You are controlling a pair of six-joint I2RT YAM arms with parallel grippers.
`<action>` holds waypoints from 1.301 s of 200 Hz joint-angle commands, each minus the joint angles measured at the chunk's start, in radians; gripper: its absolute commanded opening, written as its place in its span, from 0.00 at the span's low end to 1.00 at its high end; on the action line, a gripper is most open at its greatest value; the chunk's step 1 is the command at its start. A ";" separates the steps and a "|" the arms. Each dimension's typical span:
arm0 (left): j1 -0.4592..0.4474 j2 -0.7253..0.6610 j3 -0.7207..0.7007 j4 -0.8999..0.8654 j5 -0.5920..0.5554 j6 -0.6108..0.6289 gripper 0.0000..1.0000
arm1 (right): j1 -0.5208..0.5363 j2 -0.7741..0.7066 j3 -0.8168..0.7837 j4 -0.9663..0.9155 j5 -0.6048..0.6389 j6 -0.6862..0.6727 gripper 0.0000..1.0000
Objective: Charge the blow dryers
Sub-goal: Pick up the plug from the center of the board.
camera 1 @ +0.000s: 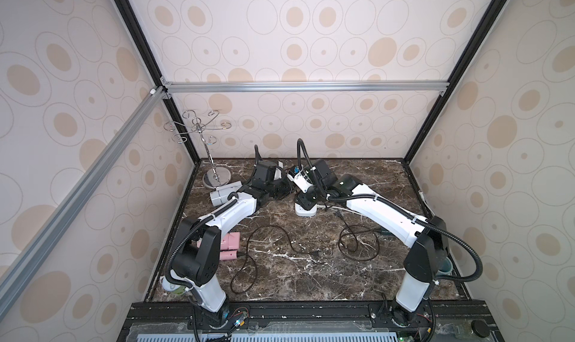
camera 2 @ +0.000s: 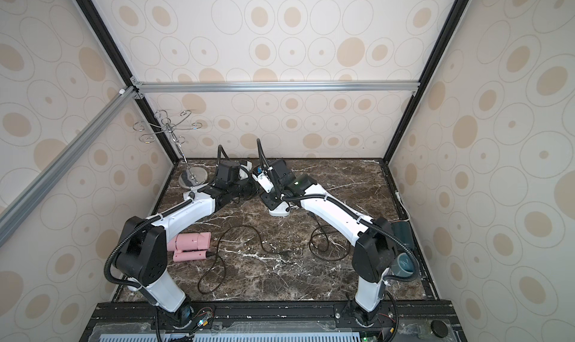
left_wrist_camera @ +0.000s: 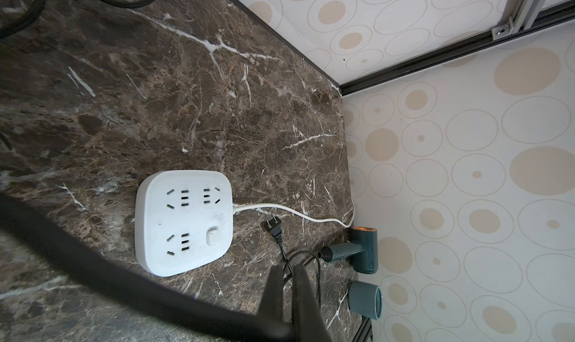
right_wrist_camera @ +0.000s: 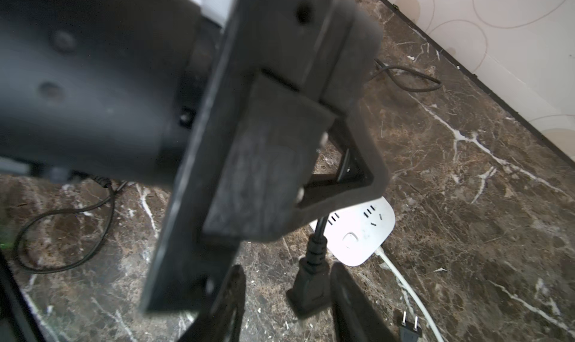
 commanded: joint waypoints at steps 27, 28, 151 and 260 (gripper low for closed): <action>-0.008 -0.005 0.049 -0.015 0.025 -0.023 0.00 | 0.031 0.031 0.015 -0.035 0.185 -0.027 0.40; -0.008 -0.006 0.049 -0.016 0.025 -0.023 0.00 | 0.031 0.031 0.014 -0.034 0.187 -0.027 0.39; -0.008 0.000 0.049 -0.021 0.050 -0.032 0.00 | 0.034 0.082 0.003 -0.055 0.143 -0.012 0.48; -0.008 0.014 0.048 -0.002 0.060 -0.056 0.00 | 0.038 0.019 -0.153 0.029 0.179 0.005 0.53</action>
